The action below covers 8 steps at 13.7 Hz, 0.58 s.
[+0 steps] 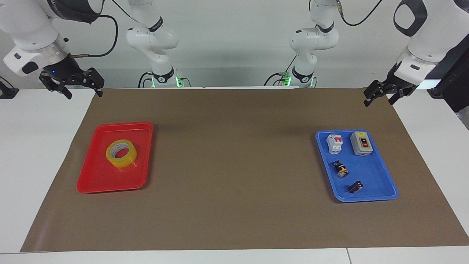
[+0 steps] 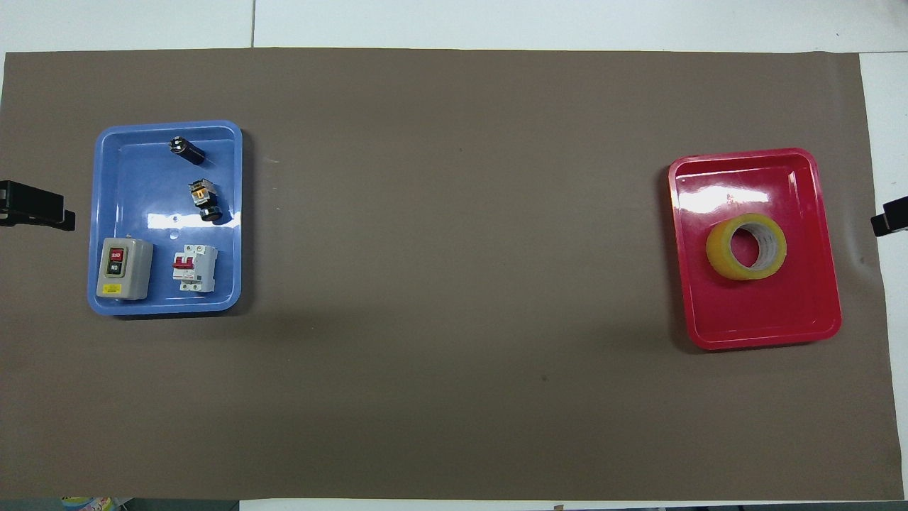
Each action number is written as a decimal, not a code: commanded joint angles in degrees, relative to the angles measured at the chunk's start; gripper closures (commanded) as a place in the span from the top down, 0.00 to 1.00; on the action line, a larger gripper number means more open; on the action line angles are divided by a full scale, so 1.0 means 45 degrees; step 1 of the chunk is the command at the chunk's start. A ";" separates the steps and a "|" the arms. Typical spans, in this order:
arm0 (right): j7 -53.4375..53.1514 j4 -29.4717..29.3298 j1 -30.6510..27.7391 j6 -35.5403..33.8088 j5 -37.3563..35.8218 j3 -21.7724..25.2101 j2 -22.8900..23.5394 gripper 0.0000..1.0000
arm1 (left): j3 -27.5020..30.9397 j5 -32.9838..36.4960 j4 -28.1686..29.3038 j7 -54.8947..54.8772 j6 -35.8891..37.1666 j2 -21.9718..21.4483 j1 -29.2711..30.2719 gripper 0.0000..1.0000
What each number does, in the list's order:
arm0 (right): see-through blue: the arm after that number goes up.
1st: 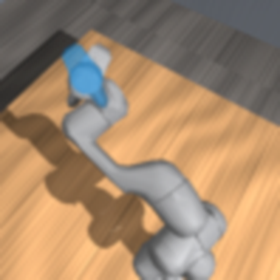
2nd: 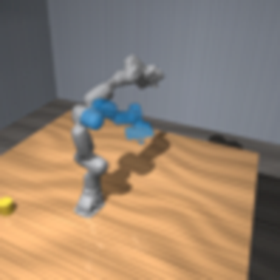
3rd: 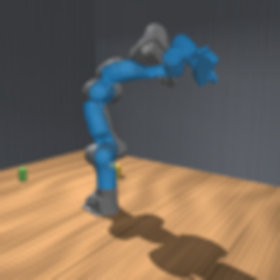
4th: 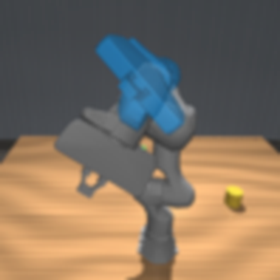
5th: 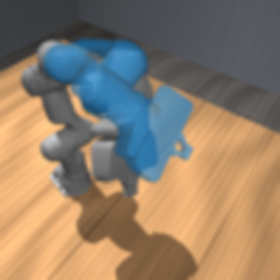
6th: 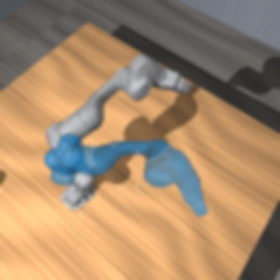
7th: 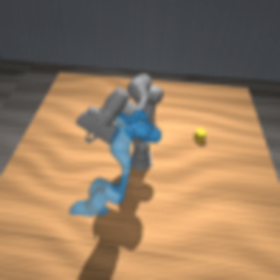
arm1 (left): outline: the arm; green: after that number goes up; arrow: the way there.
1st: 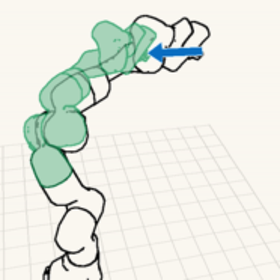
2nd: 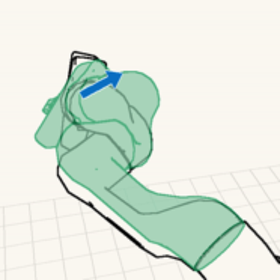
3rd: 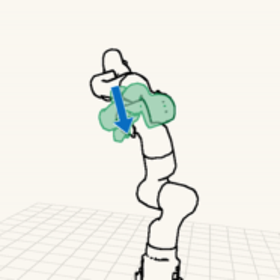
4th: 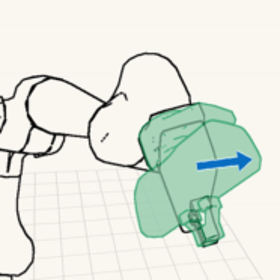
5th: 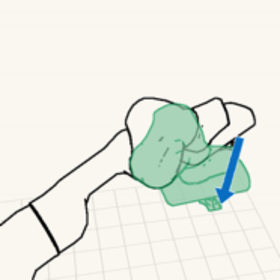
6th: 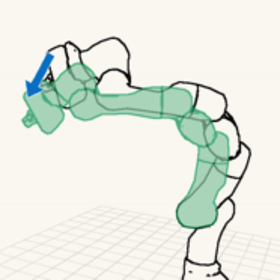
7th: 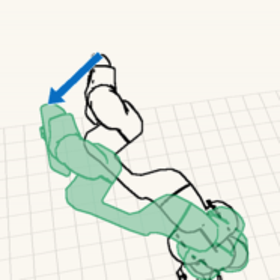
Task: Place and move tape with both arms
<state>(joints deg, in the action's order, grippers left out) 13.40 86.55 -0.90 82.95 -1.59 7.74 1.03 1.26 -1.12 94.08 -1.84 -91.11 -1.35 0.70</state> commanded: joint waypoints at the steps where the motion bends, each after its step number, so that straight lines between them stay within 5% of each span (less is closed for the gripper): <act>1: -0.0242 0.0103 -0.0014 0.0101 -0.0114 -0.0040 -0.0072 1.00 | -0.0065 0.0249 0.0226 -0.0119 -0.0066 -0.0248 0.0078 1.00; 8: -0.0203 0.0103 -0.0014 0.0140 -0.0095 -0.0040 -0.0072 1.00 | -0.0065 0.0249 0.0246 -0.0119 -0.0066 -0.0248 0.0078 1.00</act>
<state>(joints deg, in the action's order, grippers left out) 13.39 86.55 -0.87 82.96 -1.59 7.75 1.03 1.26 -1.12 94.08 -1.84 -91.11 -1.35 0.70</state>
